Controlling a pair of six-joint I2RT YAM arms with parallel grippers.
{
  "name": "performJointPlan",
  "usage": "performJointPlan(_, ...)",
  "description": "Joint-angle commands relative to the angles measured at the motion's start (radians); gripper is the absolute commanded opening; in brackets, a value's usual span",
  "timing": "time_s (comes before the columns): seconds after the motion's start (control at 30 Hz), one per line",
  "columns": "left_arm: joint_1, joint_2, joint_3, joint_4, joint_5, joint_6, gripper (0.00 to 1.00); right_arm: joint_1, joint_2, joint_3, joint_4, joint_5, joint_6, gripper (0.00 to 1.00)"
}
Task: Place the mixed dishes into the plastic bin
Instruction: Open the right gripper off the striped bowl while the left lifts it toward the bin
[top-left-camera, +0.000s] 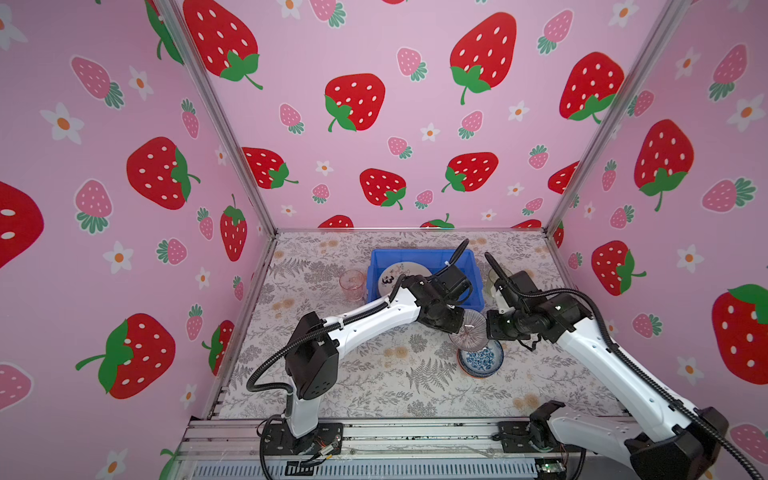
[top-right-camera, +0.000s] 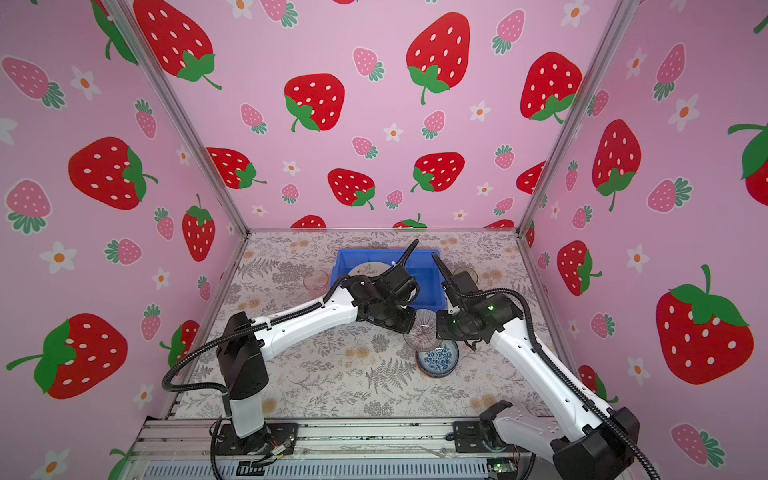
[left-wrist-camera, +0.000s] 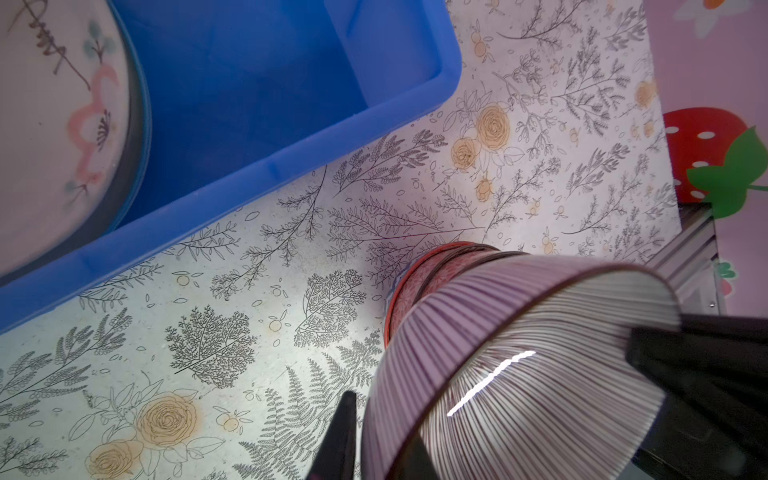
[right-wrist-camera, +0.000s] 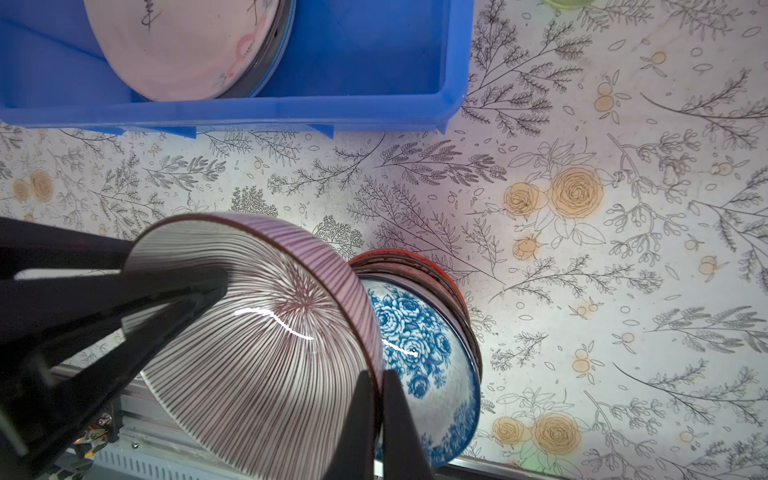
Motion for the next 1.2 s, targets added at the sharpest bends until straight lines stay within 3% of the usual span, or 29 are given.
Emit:
performJointPlan(0.0, -0.002, -0.028, 0.04, -0.052, -0.042, 0.015, 0.18, 0.004, -0.002, -0.002, 0.011, -0.003, 0.0, 0.05)
performJointPlan(0.13, -0.003, -0.027, 0.041, -0.053, -0.041, 0.017, 0.17, 0.004, 0.0, -0.005, 0.013, -0.007, 0.001, 0.05)
performJointPlan(0.37, -0.003, -0.034, 0.042, -0.054, -0.046, 0.019, 0.0, 0.003, -0.003, 0.001, 0.031, -0.015, 0.003, 0.08)
performJointPlan(0.57, -0.001, -0.039, 0.063, -0.071, -0.065, 0.034, 0.0, 0.004, -0.001, 0.005, 0.065, -0.034, 0.007, 0.13)
performJointPlan(0.63, 0.0, -0.037, 0.076, -0.082, -0.077, 0.041, 0.0, 0.003, -0.003, 0.013, 0.071, -0.032, 0.008, 0.19)
performJointPlan(0.83, 0.047, -0.021, 0.161, -0.122, -0.071, 0.079, 0.0, -0.036, -0.015, 0.096, 0.009, 0.039, -0.031, 0.57)
performJointPlan(1.13, 0.168, 0.105, 0.396, -0.171, -0.064, 0.153, 0.0, -0.146, -0.031, 0.196, -0.069, 0.1, -0.105, 0.91)
performJointPlan(1.17, 0.183, 0.129, 0.422, -0.168, -0.061, 0.161, 0.0, -0.159, -0.035, 0.201, -0.071, 0.097, -0.111, 0.99)
